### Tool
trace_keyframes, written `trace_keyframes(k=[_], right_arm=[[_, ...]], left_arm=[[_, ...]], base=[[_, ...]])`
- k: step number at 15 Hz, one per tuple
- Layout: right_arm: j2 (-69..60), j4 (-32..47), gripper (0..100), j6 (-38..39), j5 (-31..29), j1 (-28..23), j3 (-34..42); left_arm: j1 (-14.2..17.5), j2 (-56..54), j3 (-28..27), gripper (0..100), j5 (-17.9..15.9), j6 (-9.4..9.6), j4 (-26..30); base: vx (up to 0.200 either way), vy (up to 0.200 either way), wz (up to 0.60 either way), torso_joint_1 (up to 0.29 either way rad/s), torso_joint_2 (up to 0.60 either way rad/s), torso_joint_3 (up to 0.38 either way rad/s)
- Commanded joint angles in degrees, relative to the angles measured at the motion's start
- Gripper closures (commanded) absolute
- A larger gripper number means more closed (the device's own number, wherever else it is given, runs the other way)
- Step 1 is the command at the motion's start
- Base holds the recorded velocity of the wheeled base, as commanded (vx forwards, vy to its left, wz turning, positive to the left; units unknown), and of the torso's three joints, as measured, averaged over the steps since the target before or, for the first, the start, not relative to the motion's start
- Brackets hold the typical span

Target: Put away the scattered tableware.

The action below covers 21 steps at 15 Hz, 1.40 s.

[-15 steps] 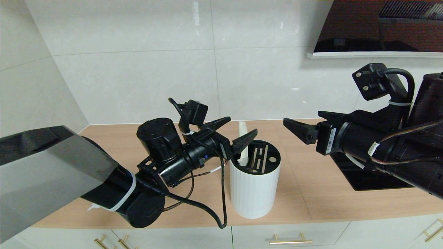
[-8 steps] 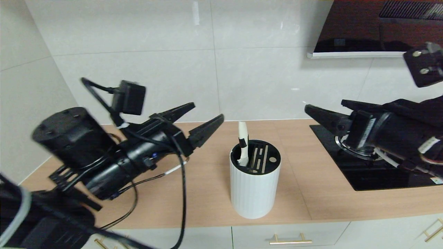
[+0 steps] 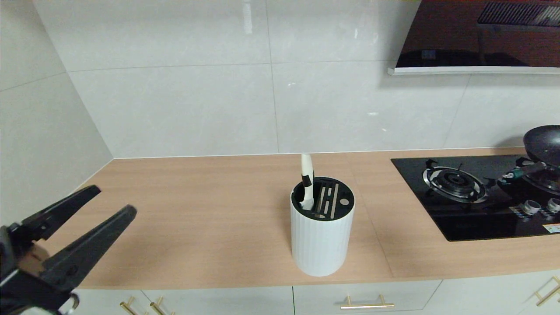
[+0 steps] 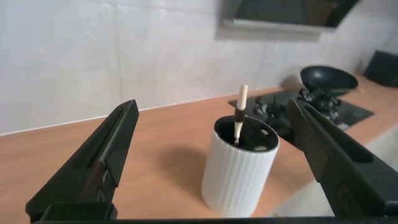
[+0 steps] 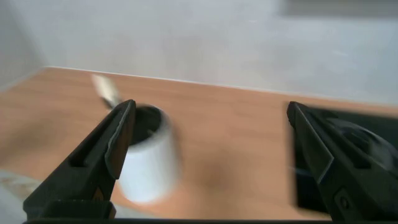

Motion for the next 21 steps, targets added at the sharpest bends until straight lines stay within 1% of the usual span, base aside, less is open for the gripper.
trace_keyframes(k=[1, 2, 3, 4, 5, 6, 7, 8, 9, 10, 11, 12, 13, 14, 15, 16, 17, 18, 19, 20, 21], right_arm=[[-18.86, 11.04, 0, 0.43, 0.01, -6.00, 3.72], [-23.43, 16.58, 0, 0.17, -0.26, -6.79, 1.79], [-24.40, 17.90, 0, 0.17, -0.52, -7.32, 0.47], [-27.39, 20.62, 0, 0.17, -1.05, -10.48, -1.02], [-29.76, 21.94, 0, -0.10, -0.78, -13.73, -0.50], [-32.66, 23.79, 0, -1.50, -0.34, -16.11, 0.82], [-36.00, 25.72, 0, -3.61, -0.52, -17.07, 2.84], [-35.74, 25.28, 0, -4.14, -1.40, -18.04, 4.95], [-35.74, 23.96, 0, -3.96, -2.63, -20.32, 6.10], [-37.41, 22.82, 0, -3.96, -2.28, -23.66, 6.89], [-39.51, 23.17, 0, -3.96, -0.17, -25.69, 7.94], [-40.48, 22.82, 0, -3.96, 0.36, -26.39, 10.58], [-40.57, 22.56, 0, -3.79, 0.10, -26.39, 11.90], [-41.36, 20.45, 0, -2.91, -0.43, -26.04, 15.50], [-41.36, 17.90, 0, -1.86, -0.17, -26.13, 18.05], [-41.36, 16.23, 0, -1.50, 0.36, -26.04, 19.90], [-41.45, 14.29, 0, -1.50, 3.26, -26.04, 23.32], [-41.45, 13.06, 0, -1.50, 5.46, -26.04, 26.49], [-41.45, 13.94, 0, -1.24, 5.81, -26.04, 27.01], [-41.36, 17.28, 0, -0.89, 5.99, -26.04, 27.01], [-41.36, 18.07, 0, 0.25, 6.16, -26.04, 26.93]], left_arm=[[1.27, -23.72, -0.64, 0, -0.10, -0.78, 19.65], [1.27, -34.70, -6.27, 0, -0.19, -0.87, 37.40], [1.18, -38.22, -8.73, 0, -0.19, -0.96, 44.17], [1.10, -46.83, -14.53, 0, -0.81, -0.87, 60.78], [1.01, -51.40, -17.60, 0, -2.21, -0.87, 69.22], [1.01, -51.31, -18.22, 0, -0.63, -0.52, 70.89], [1.01, -51.22, -18.22, 0, 4.29, -0.87, 69.31], [1.01, -51.22, -17.60, 0, 7.81, -0.52, 68.25], [2.24, -51.14, -16.55, 0, 8.77, 0.01, 67.81], [4.44, -51.22, -15.58, 0, 9.39, 0.53, 67.20], [6.72, -51.40, -14.53, 0, 10.44, 0.53, 66.14], [9.80, -54.13, -13.03, 0, 9.48, 0.62, 66.23], [10.32, -55.97, -11.80, 0, 8.16, 0.89, 66.58], [10.94, -56.67, -5.56, 0, 7.28, 3.61, 65.44], [10.94, -56.67, -0.64, 0, 9.39, 5.28, 61.83], [10.94, -56.67, 2.87, 0, 10.09, 6.25, 59.20], [10.94, -56.67, 5.07, 0, 10.79, 8.71, 59.90], [10.94, -56.67, 4.72, 0, 15.36, 10.99, 64.21], [10.94, -56.67, 5.07, 0, 22.04, 15.04, 65.26], [10.94, -56.67, 5.07, 0, 20.99, 14.77, 65.88], [10.94, -56.67, 5.07, 0, 20.46, 14.60, 65.88]], base=[[0.000, 0.000, 0.00, 0.000, 0.00, 0.000], [0.000, 0.000, 0.00, 0.000, 0.00, 0.000], [0.000, 0.000, 0.00, 0.000, 0.00, 0.000], [0.000, 0.000, 0.00, 0.000, 0.00, 0.000], [0.000, 0.000, 0.00, 0.000, 0.00, 0.000], [0.000, 0.000, 0.00, 0.000, 0.00, 0.000], [0.000, 0.000, 0.00, 0.000, 0.00, 0.000], [0.000, 0.000, 0.00, 0.000, 0.00, 0.000], [0.000, 0.000, 0.00, 0.000, 0.00, 0.000], [0.000, 0.000, 0.00, 0.000, 0.00, 0.000], [0.000, 0.000, 0.00, 0.000, 0.00, 0.000], [0.000, 0.000, 0.00, 0.000, 0.00, 0.000], [0.000, 0.000, 0.00, 0.000, 0.00, 0.000], [0.000, 0.000, 0.00, 0.000, 0.00, 0.000], [0.000, 0.000, 0.00, 0.000, 0.00, 0.000], [0.000, 0.000, 0.00, 0.000, 0.00, 0.000], [0.000, 0.000, 0.00, 0.000, 0.00, 0.000], [0.000, 0.000, 0.00, 0.000, 0.00, 0.000], [0.000, 0.000, 0.00, 0.000, 0.00, 0.000], [0.000, 0.000, 0.00, 0.000, 0.00, 0.000], [0.000, 0.000, 0.00, 0.000, 0.00, 0.000]])
